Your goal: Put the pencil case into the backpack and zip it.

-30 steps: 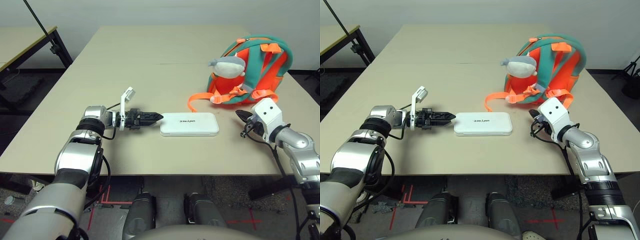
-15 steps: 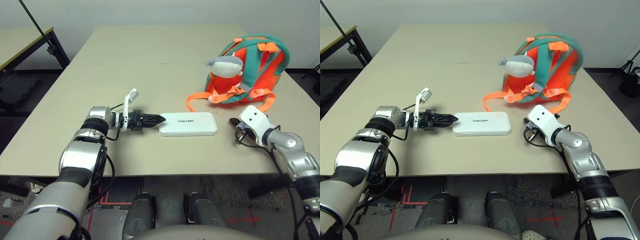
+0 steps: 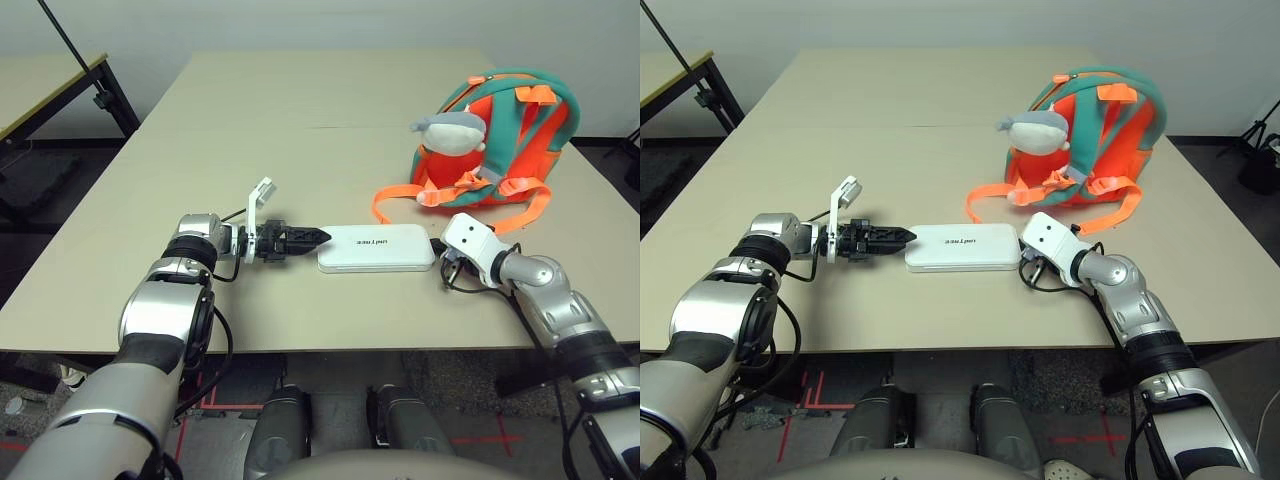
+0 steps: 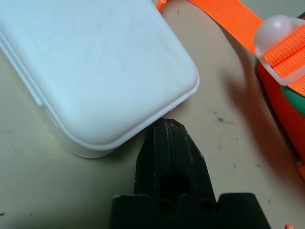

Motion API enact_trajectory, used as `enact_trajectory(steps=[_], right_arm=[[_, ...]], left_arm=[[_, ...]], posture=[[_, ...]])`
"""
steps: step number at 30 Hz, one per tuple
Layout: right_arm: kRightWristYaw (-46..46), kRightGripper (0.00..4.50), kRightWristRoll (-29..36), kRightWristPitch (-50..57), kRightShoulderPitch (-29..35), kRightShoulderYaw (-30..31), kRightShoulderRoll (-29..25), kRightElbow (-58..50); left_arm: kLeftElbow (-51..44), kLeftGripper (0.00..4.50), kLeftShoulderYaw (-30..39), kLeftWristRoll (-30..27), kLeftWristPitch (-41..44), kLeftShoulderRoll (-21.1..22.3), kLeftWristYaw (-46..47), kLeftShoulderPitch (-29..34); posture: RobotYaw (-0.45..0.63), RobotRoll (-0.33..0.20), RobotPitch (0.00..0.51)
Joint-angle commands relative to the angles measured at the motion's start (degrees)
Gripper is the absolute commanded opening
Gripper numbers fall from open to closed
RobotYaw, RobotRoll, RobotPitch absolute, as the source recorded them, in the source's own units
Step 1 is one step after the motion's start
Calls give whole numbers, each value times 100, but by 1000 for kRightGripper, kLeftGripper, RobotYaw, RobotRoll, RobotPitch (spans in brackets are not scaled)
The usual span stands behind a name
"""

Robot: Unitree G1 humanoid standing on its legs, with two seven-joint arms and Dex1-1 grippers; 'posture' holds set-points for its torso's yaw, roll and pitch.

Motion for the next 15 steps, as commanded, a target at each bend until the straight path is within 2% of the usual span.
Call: enact_trajectory(steps=[1,15], right_arm=[[125,37,-44,66,-92,200,133,-167],[284,37,-174,191,-355,533,634,-347]], left_arm=[[129,4500,-80,200,58,27,17,30],[135,4500,-152,369,43,-37,-63,52]], posture=[[33,0,27],[24,0,27]])
